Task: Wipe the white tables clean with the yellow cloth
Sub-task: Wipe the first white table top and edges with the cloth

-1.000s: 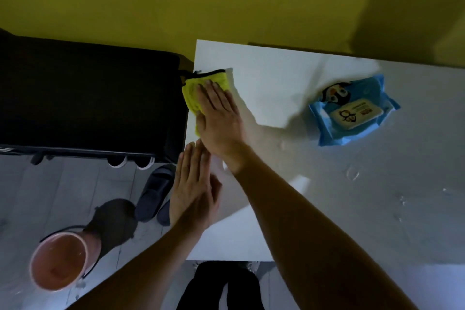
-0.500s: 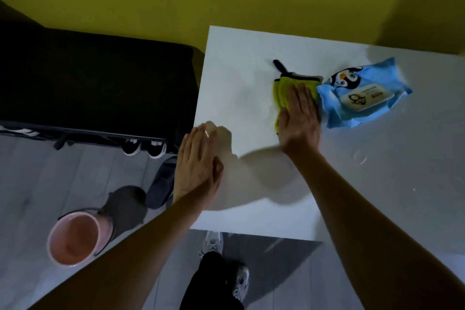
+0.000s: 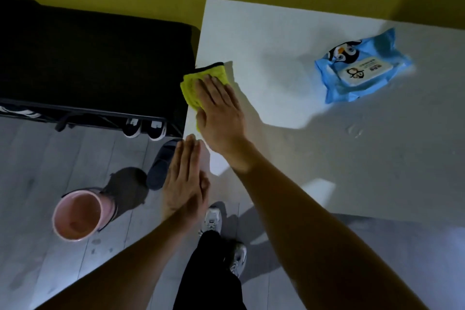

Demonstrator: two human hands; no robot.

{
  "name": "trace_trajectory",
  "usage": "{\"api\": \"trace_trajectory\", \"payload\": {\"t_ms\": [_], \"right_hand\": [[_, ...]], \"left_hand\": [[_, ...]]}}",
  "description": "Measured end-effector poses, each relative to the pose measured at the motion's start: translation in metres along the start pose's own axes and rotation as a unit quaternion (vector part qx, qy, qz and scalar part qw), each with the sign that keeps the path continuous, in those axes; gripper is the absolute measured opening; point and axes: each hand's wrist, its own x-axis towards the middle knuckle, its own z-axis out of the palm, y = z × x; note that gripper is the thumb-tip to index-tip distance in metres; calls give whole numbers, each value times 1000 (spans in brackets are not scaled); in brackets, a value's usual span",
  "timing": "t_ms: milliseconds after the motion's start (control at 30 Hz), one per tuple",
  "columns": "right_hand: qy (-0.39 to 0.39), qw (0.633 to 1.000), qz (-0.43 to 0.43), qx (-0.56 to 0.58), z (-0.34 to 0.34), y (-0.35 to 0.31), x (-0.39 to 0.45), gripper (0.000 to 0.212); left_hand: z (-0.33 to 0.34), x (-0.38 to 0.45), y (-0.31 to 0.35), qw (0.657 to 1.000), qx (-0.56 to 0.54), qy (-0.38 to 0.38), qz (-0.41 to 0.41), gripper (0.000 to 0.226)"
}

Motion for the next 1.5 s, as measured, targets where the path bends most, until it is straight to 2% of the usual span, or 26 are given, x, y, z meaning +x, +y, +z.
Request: {"api": "trace_trajectory", "payload": {"t_ms": [133,267,433,567,667,800,933,1067,1167,1267,1400,1500], "right_hand": [[63,995,77,-3,-26,53,-44,58],[83,980,177,-33,-54,108,-92,58],[99,960,257,-45,-49,89,-87,59],[27,989,145,-22,-14,19,-62,66],[3,997,80,-9,4,-25,-52,62],[-17,999,35,-19,-4,-11,-59,60],[35,996,84,8,-29,34,-94,60],[80,983,166,-23,-55,87,-140,60],[109,966,231,-47,-55,86,-143,58],[106,953,277,-55,-41,58,-128,59],[53,986,155,-22,-8,-12,-105,64],[10,997,78,-18,19,-75,-94,61]], "left_hand": [[1,1,-2,1000,3,-3,4,65],[0,0,1,1000,1,-16,-2,68],[0,2,0,1000,4,-18,-4,68],[-1,3,0,1000,16,-23,-2,67],[-3,3,0,998,29,-47,6,66],[-13,3,2,997,21,-73,8,69],[-26,-19,-2,997,-33,-74,-5,66],[-36,-74,-20,994,-59,-78,-47,66],[-37,-93,-30,993,-45,-106,-31,66],[-40,-93,-37,993,-48,-107,-7,67],[-45,-90,-47,992,-33,-120,21,72],[-50,-87,-47,992,-33,-120,24,72]]}}
